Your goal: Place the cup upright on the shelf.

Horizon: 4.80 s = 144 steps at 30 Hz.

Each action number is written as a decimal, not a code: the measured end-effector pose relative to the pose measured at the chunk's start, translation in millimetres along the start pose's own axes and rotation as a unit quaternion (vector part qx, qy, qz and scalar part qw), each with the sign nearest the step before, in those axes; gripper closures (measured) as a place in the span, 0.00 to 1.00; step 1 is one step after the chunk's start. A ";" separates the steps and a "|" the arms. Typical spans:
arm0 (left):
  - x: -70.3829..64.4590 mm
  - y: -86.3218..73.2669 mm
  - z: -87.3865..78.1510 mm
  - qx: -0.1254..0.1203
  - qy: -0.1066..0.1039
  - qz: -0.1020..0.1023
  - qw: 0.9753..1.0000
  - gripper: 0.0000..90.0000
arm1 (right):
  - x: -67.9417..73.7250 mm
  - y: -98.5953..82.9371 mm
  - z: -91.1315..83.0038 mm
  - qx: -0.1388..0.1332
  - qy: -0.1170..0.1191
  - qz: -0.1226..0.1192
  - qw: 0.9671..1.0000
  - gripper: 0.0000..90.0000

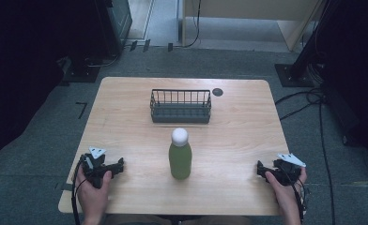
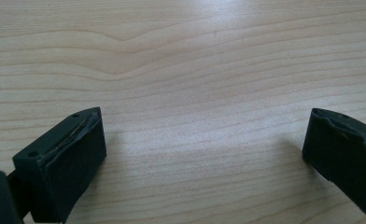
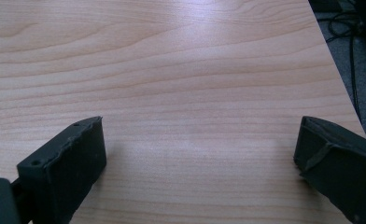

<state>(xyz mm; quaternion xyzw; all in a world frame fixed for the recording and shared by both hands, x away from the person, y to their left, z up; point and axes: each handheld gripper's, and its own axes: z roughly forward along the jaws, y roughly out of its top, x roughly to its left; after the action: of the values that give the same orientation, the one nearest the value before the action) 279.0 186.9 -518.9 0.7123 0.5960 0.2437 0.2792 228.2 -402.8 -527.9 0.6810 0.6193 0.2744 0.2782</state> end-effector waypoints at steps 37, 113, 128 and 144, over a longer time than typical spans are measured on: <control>0.1 0.5 0.4 0.000 -0.001 0.001 1.000 0.00 | 69.0 19.6 -28.5 -0.047 0.090 -0.039 0.994 0.07; 0.0 0.5 0.4 0.000 -0.001 0.001 1.000 0.00 | 224.0 -1.8 -57.7 -0.051 0.299 -0.159 0.940 0.15; 0.1 0.7 0.5 0.000 -0.001 0.002 1.000 0.00 | 252.7 15.7 -59.0 -0.079 0.288 -0.118 0.947 0.18; 0.1 0.7 0.6 0.000 -0.001 0.001 1.000 0.00 | 265.8 27.9 -57.0 -0.090 0.278 -0.117 0.949 0.18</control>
<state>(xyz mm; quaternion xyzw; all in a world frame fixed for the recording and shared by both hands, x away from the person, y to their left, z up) 279.9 186.8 -518.8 0.7135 0.5946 0.2433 0.2796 228.4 -138.0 -460.5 0.4727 0.7200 0.4730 0.1856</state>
